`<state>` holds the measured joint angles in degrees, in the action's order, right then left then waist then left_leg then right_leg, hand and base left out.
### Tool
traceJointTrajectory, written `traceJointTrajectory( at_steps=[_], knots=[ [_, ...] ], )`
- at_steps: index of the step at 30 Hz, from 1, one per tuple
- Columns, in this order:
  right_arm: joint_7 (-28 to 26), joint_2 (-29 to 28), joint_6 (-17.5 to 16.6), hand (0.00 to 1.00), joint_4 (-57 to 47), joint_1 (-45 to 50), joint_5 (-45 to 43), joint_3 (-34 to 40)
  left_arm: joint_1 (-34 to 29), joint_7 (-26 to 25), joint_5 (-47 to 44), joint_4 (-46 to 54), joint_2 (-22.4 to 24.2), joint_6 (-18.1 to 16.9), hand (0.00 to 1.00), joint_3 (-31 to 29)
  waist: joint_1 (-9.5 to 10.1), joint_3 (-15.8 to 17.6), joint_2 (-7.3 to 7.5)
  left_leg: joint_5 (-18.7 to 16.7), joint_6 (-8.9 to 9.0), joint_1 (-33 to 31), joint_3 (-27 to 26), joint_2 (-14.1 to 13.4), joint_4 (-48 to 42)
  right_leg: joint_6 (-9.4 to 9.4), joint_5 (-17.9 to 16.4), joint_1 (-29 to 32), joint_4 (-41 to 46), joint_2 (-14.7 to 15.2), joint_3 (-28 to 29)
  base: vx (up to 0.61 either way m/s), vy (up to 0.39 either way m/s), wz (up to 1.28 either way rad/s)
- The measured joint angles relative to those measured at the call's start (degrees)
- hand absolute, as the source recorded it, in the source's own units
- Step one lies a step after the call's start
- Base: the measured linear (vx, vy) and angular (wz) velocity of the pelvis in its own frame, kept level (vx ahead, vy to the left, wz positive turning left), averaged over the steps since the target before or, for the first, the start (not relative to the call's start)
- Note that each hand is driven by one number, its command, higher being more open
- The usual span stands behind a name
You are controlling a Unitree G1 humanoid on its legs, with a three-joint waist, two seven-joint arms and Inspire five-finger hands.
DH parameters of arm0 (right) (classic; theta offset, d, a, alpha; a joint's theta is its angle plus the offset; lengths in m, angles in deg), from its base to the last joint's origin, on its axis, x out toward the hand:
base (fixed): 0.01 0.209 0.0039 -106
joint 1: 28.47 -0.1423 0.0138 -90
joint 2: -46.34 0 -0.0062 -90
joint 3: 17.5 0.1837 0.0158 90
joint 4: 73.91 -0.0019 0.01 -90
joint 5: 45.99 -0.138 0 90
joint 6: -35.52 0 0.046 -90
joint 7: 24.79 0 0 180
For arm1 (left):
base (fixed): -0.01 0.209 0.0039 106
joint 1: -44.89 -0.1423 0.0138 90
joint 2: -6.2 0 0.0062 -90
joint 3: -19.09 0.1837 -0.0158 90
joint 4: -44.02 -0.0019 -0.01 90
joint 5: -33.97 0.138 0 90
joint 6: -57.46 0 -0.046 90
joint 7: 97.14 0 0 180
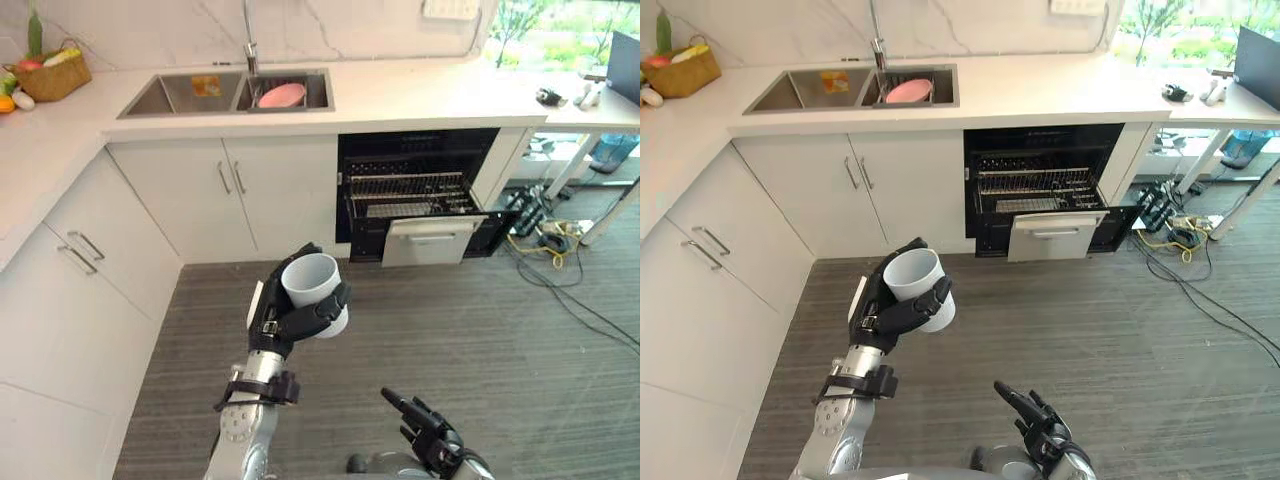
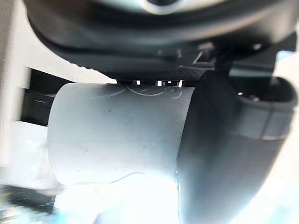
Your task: Walk over to the sink, pick up the cup, carry it to the dishwasher, place the cup inside the dishwasher, then close the dishwasher door
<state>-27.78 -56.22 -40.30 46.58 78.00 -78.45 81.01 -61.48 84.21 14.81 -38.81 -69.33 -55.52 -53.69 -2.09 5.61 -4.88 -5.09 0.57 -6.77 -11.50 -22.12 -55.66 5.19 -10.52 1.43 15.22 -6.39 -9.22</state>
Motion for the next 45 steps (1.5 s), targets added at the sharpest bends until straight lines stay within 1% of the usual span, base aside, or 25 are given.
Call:
traceJointTrajectory(
  at_steps=[1,2,4,5,7,8,10,12,14,15,16,18,22,24,25,26,27,29,33,35,36,38,40,43,45],
  knots=[
    [0.03,-0.05,-0.04,1.0,-0.16,0.29,-0.03,-0.01,-0.39,0.2,-0.01,0.52,0.05,-0.67,0.0,-0.3,0.3,0.09,0.57,0.82,-0.15,-2.05,0.56,-0.59,-3.31,0.19,-0.39,-0.67,-0.26,-0.09,0.17,0.22,0.008,0.02],
    [0.39,0.03,0.18,1.0,-0.15,0.48,-0.06,-0.01,-0.62,0.79,-0.01,0.8,0.28,-1.35,0.0,-0.85,0.54,-0.29,0.72,-1.87,-0.26,-5.1,0.37,-0.07,-6.82,0.4,-0.87,-1.92,-0.97,0.38,0.45,0.26,0.01,0.02],
    [0.7,0.39,0.19,1.0,0.16,0.16,-0.18,-0.14,-0.63,1.67,-0.05,0.69,0.12,-1.43,0.0,-1.35,1.07,-0.5,1.08,-7.34,-0.34,-6.86,-0.63,4.22,-2.43,0.47,-0.64,-4.3,-3.47,2.13,1.76,0.34,0.049,-0.17],
    [0.7,0.74,0.24,1.0,1.23,-0.79,-0.34,-0.78,-0.69,2.57,-0.12,0.26,-0.39,-1.87,0.0,-1.74,1.6,-0.81,1.77,-9.82,0.22,-6.46,-0.76,8.82,7.37,-1.21,0.46,-5.29,-5.04,3.91,3.4,0.34,0.083,-0.41],
    [0.42,1.66,0.31,1.0,3.4,-3.33,-1.06,-2.41,-0.33,3.16,-0.19,-0.43,-0.86,-2.44,0.0,-2.17,2.1,-1.09,2.66,-9.78,1.19,-5.72,2.09,16.46,27.49,-2.32,0.9,-5.02,-5.56,6.67,6.0,0.34,0.108,-0.65],
    [-0.24,1.63,0.33,1.0,5.46,-5.22,-1.36,-1.71,0.29,3.28,-0.16,-1.05,-0.88,-2.48,0.0,-2.21,2.31,-1.13,2.42,-2.32,0.99,-4.06,4.77,19.84,43.07,-3.56,0.7,-5.18,-5.53,7.23,7.6,0.34,0.135,-0.66],
    [-0.12,0.55,0.15,1.0,7.89,-6.27,-1.4,-1.18,0.91,3.31,-0.13,-1.96,-1.24,-2.55,0.0,-1.56,2.3,-2.35,2.33,13.03,-0.51,-0.96,5.44,20.85,52.56,-5.62,-0.69,-5.92,-5.09,7.05,9.22,0.35,0.152,-0.4],
    [-0.4,-0.63,0.05,1.0,8.02,-6.42,-1.71,-1.21,3.52,2.76,-0.07,-3.67,-2.26,-2.53,0.0,-0.85,1.13,-2.19,2.52,13.36,-0.83,0.69,5.99,20.36,54.83,-5.87,-1.92,-3.51,-0.62,7.19,9.06,0.27,0.129,-0.02],
    [-0.61,-1.57,0.08,1.0,8.17,-6.73,-1.64,-1.32,5.35,2.04,-0.05,-4.96,-2.89,-2.56,0.0,-0.9,1.15,-2.09,2.71,13.33,-0.79,3.2,5.45,20.52,57.08,-6.11,-1.84,-4.13,-4.85,8.63,8.9,0.11,0.095,-0.09],
    [-0.64,-1.86,0.14,1.0,8.23,-6.75,-1.64,-1.53,5.85,1.31,0.0,-5.14,-3.24,-2.56,0.0,-0.81,1.11,-2.09,3.17,13.27,-0.7,4.3,5.2,21.51,57.94,-6.49,0.76,-4.47,-7.45,10.13,8.96,0.05,0.031,-0.02],
    [-0.64,-1.9,0.14,1.0,8.36,-6.84,-1.64,-1.59,6.11,0.97,0.0,-5.36,-3.34,-2.6,0.0,-0.75,0.96,-1.83,3.24,13.22,-0.65,5.04,5.14,21.99,58.38,-8.08,0.79,-4.64,-7.26,10.9,9.14,0.04,-0.028,0.05],
    [-0.71,-1.57,0.82,1.0,8.5,-6.4,-1.58,-1.67,5.33,-0.21,-0.03,-5.84,-3.14,-2.54,0.0,0.27,0.95,-1.8,2.34,13.55,-0.21,7.53,5.7,21.83,60.42,-7.73,0.32,-6.15,-7.15,10.6,8.58,0.02,-0.076,0.08],
    [-1.58,-0.06,2.04,1.0,9.31,-6.09,0.2,-1.59,5.06,0.58,-0.05,-4.81,-2.76,-2.52,0.0,2.85,1.05,-1.94,3.03,12.58,-0.47,7.1,6.36,23.33,59.8,-8.6,-4.23,-4.6,-2.29,12.03,6.6,0.0,-0.053,0.3],
    [-1.65,0.62,2.71,1.0,10.09,-5.41,0.89,-0.93,4.57,1.69,-0.11,-3.77,-3.04,-2.21,0.0,3.87,0.99,-1.81,4.73,9.17,-1.46,5.59,5.85,25.69,55.12,-9.75,-5.73,-4.97,0.22,14.54,4.48,0.11,0.036,0.44],
    [-2.11,0.99,2.75,1.0,10.48,-5.56,0.97,-0.56,4.27,1.78,-0.16,-3.11,-3.01,-2.16,0.0,3.99,1.19,-1.56,4.93,7.19,-2.34,5.67,5.88,25.91,53.86,-10.56,-6.36,-3.3,4.62,15.14,4.12,0.16,0.049,0.21],
    [-2.87,1.49,2.91,1.0,11.22,-7.22,1.06,-0.36,4.1,1.64,-0.96,-3.14,-3.11,-2.04,0.0,3.72,1.38,-1.08,5.7,6.33,-2.7,5.9,5.71,26.18,52.54,-10.85,-6.08,2.35,17.62,16.52,3.09,0.16,0.056,0.03],
    [-4.08,1.65,2.4,1.0,11.2,-7.69,1.09,-0.35,3.76,1.61,-1.62,-3.22,-3.78,-1.92,0.0,3.6,1.21,-0.52,6.5,4.61,-3.67,7.52,5.96,25.9,51.86,-9.96,-1.88,6.86,28.49,17.69,2.23,0.12,0.069,0.02],
    [-5.53,1.88,1.91,1.0,11.25,-7.8,1.15,-1.03,2.88,1.55,-1.67,-3.52,-4.52,-2.02,0.0,3.22,1.41,-0.66,5.61,2.58,-2.95,8.33,6.18,23.25,50.06,-9.45,-3.99,9.88,30.64,16.34,1.91,0.17,0.084,0.0],
    [-7.24,1.95,1.85,1.0,11.75,-8.39,1.12,-3.81,2.66,1.0,-2.44,-4.62,-5.66,-2.57,0.0,-0.41,1.57,-1.04,6.08,0.19,-0.81,9.53,4.39,20.08,48.87,-9.87,-2.43,9.76,5.98,12.86,-0.9,0.2,0.005,-0.3],
    [-7.94,1.79,2.64,1.0,11.71,-8.61,1.1,-4.38,2.71,1.14,-3.5,-5.03,-6.52,-2.35,0.0,-3.16,1.09,-0.65,7.6,-2.19,0.75,11.5,3.04,20.56,47.99,-7.54,9.26,7.52,-3.36,11.87,-0.1,0.33,-0.091,-0.32],
    [-8.23,2.09,2.7,1.0,11.93,-8.8,1.1,-4.13,2.87,1.29,-4.09,-5.78,-5.97,-2.17,0.0,-3.68,1.02,0.03,6.56,-3.83,1.13,12.45,3.06,19.74,46.4,-6.38,11.49,5.74,-4.09,11.29,-0.01,0.3,-0.107,-0.15],
    [-8.38,3.3,3.46,1.0,12.41,-8.8,1.06,-4.21,2.26,2.76,-4.43,-5.66,-5.0,-2.02,0.0,-3.65,1.23,0.16,3.68,-7.79,3.4,12.1,2.91,15.95,41.43,-5.76,11.23,2.23,-7.82,7.7,-0.59,0.27,-0.119,-0.1],
    [-8.29,3.41,3.57,1.0,13.05,-8.97,0.83,-4.49,2.24,4.0,-4.43,-5.62,-4.61,-2.05,0.0,-3.36,1.81,0.14,3.37,-9.69,4.69,10.53,2.61,13.66,36.21,-4.67,9.8,1.44,-8.63,5.8,-0.41,0.19,-0.107,-0.14],
    [-7.75,3.66,3.53,1.0,12.95,-8.68,-0.87,-4.54,1.72,6.01,-4.4,-5.61,-4.29,-2.05,0.0,-3.11,1.74,0.51,2.98,-9.14,4.81,4.69,-0.52,10.22,21.3,-3.43,7.66,0.03,-8.61,4.75,-0.09,0.18,-0.097,-0.14],
    [-6.29,3.93,3.02,1.0,12.89,-8.1,-2.89,-4.53,1.74,8.63,-4.46,-5.58,-3.97,-2.05,0.0,-2.76,1.31,0.76,2.27,-4.96,3.98,1.58,-3.45,7.08,11.6,-3.04,7.61,-2.9,-10.66,3.97,0.23,0.19,-0.021,-0.05]
  ],
)
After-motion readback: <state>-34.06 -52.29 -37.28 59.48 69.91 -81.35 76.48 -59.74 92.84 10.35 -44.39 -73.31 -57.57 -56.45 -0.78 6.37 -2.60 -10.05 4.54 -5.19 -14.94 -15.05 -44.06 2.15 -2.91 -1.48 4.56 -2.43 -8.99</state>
